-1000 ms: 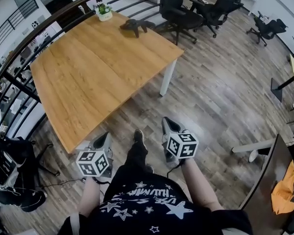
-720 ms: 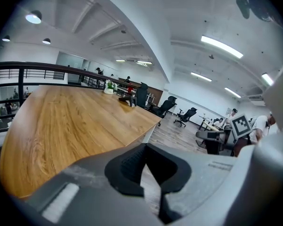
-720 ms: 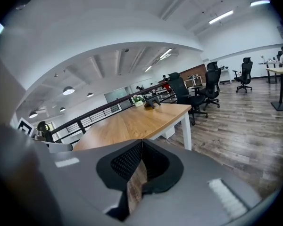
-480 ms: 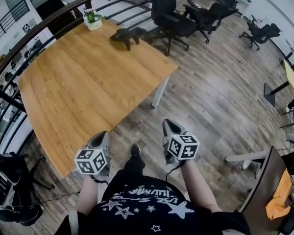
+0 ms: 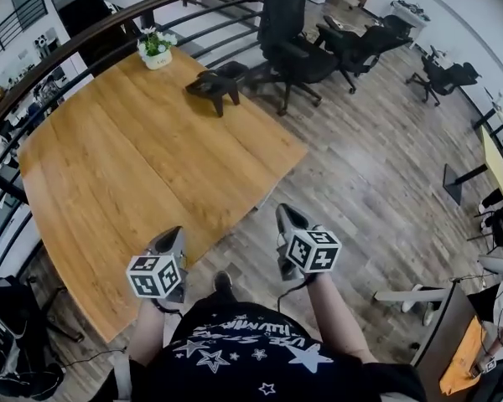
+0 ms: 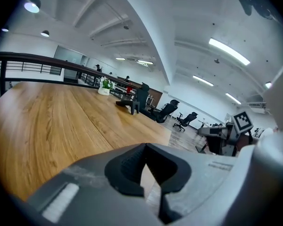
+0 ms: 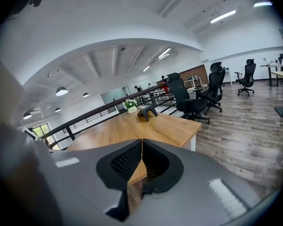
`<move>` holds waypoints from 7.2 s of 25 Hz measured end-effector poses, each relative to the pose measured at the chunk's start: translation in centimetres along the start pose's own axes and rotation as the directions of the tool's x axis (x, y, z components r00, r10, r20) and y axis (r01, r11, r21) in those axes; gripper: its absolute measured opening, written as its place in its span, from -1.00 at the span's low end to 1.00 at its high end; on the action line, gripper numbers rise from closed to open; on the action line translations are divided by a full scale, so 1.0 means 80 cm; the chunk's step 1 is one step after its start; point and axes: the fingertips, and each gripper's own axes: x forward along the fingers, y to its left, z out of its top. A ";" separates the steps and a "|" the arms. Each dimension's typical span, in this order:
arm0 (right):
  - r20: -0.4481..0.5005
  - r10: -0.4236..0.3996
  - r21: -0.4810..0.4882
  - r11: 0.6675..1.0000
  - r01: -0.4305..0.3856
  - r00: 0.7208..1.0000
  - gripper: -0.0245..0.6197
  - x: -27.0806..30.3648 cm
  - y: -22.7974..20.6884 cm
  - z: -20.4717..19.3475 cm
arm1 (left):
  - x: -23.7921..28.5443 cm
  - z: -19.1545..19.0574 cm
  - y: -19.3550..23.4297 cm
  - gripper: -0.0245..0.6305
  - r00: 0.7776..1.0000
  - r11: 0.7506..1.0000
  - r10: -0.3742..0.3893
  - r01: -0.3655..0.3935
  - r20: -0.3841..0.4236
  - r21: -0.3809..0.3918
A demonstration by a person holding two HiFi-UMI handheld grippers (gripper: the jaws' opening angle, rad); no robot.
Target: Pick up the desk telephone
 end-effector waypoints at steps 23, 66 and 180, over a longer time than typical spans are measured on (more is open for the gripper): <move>-0.010 0.095 -0.022 0.995 -0.095 0.995 -0.90 0.209 -0.102 0.141 | 0.133 0.084 0.071 -0.92 0.982 0.976 0.179 -0.170 0.061 -0.138; -0.338 0.518 -0.033 0.828 -0.560 0.786 -0.90 0.517 -0.192 0.283 | 0.448 0.293 0.007 0.09 0.755 0.466 0.439 0.273 0.488 -0.842; -0.098 0.326 -0.028 0.944 -0.330 0.940 -0.93 0.304 -0.023 0.198 | 0.226 0.206 0.092 -0.26 0.845 0.392 0.118 0.442 0.521 -0.806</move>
